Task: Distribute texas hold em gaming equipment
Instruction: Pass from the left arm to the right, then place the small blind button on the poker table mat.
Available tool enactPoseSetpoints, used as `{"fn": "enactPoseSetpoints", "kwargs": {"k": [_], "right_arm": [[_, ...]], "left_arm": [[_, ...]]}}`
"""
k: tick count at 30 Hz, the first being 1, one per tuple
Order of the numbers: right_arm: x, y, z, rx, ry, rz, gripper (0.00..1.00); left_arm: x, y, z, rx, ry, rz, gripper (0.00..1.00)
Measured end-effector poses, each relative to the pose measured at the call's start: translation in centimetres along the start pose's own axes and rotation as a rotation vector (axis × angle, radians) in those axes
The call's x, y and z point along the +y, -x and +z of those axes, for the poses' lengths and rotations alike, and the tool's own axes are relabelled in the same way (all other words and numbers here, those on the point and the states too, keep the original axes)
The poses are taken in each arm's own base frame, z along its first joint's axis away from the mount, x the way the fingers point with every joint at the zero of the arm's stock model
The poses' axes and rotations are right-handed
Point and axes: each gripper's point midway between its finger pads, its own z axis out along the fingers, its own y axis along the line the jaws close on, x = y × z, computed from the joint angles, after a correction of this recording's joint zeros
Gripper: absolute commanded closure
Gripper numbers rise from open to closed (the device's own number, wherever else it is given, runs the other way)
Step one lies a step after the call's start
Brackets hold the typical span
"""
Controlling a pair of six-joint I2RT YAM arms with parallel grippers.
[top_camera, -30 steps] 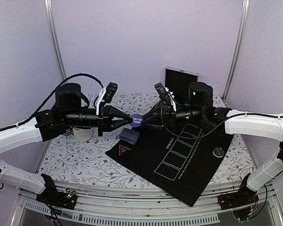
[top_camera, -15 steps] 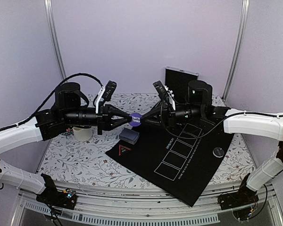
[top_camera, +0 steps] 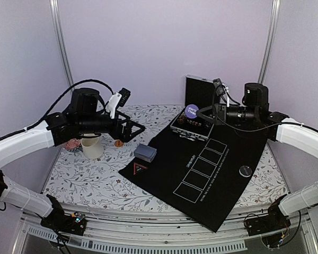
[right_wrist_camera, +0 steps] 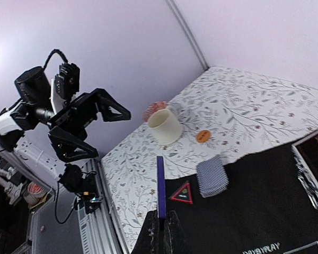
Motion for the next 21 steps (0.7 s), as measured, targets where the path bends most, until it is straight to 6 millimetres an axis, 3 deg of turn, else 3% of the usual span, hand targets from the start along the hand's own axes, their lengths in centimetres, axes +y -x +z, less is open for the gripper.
{"fn": "enactPoseSetpoints", "kwargs": {"k": [5, 7, 11, 14, 16, 21], "right_arm": [[-4.8, -0.3, -3.4, -0.005, -0.197, 0.086, 0.98], [-5.6, -0.7, -4.0, 0.008, -0.236, 0.099, 0.98], [-6.9, -1.5, -4.8, 0.035, -0.282, 0.121, 0.98], [-8.0, -2.0, -5.5, 0.048, -0.315, 0.145, 0.98], [-8.7, -2.3, -5.9, 0.054, -0.334, 0.157, 0.98], [-9.6, -3.4, -6.3, 0.081, -0.354, 0.176, 0.98]], "left_arm": [[9.3, -3.4, 3.4, 0.230, 0.293, -0.095, 0.02], [13.5, -6.2, 4.6, 0.348, 0.410, -0.135, 0.02], [19.4, -12.0, 6.3, 0.562, 0.555, -0.181, 0.02], [22.0, -16.0, 6.8, 0.693, 0.609, -0.198, 0.03], [23.0, -17.6, 6.8, 0.745, 0.623, -0.210, 0.06], [25.2, -19.9, 7.0, 0.814, 0.630, -0.244, 0.10]]}}
